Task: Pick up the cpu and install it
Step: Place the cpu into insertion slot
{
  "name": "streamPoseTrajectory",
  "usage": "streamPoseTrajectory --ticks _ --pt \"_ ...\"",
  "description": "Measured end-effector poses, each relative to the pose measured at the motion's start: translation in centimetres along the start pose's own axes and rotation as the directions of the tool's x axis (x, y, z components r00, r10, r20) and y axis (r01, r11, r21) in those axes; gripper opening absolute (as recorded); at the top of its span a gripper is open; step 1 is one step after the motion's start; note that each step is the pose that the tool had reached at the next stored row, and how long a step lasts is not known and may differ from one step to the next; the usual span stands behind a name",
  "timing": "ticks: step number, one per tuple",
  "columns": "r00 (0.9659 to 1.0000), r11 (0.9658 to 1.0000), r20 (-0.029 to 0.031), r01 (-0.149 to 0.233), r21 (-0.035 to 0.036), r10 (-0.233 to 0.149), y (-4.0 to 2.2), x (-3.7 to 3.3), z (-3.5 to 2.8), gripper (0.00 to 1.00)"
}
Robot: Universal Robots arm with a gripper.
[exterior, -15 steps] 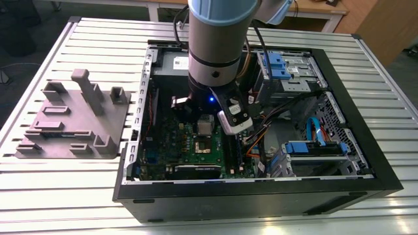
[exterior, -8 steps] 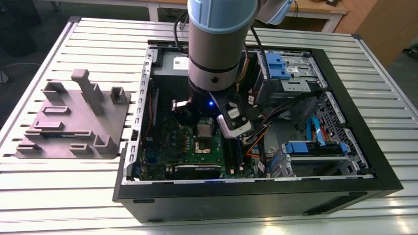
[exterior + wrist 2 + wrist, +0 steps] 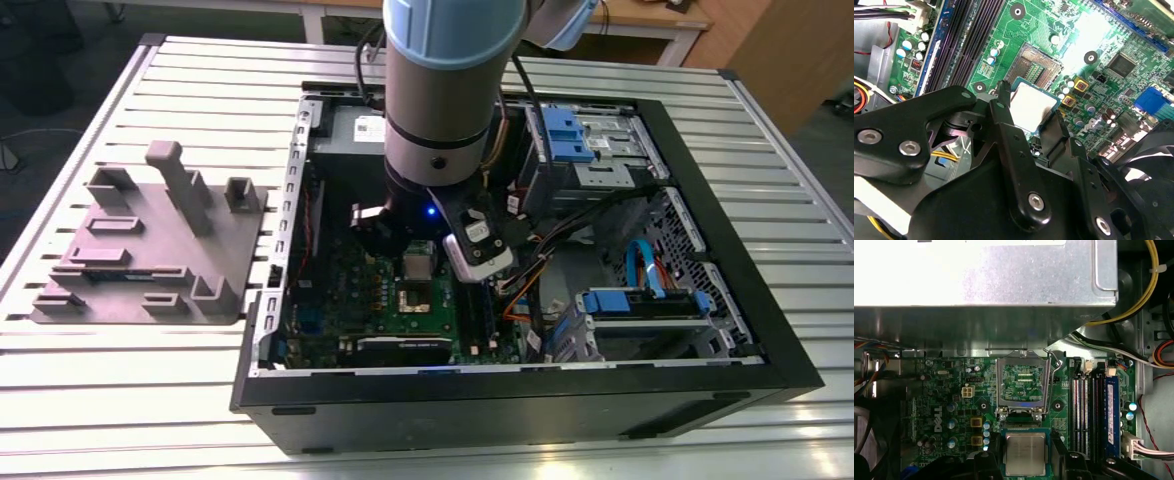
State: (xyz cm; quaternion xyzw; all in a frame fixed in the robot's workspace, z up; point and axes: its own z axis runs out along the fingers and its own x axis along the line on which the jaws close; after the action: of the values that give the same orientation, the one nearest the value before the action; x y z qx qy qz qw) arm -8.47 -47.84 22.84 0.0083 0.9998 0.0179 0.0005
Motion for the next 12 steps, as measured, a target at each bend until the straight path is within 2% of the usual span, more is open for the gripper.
streamPoseTrajectory --ticks 5,8,9,12 --pt "1.0000 1.0000 0.0001 0.000 -0.0001 0.000 0.00 0.00 0.03 0.47" --pt "1.0000 1.0000 -0.0012 0.000 0.0000 0.000 -0.02 0.01 0.49 0.47" --pt "1.0000 1.0000 -0.0024 0.000 0.0000 0.000 -0.02 0.00 0.68 0.47" --pt "0.9999 1.0000 -0.0110 0.004 0.0002 -0.004 -0.23 0.00 1.22 0.47"
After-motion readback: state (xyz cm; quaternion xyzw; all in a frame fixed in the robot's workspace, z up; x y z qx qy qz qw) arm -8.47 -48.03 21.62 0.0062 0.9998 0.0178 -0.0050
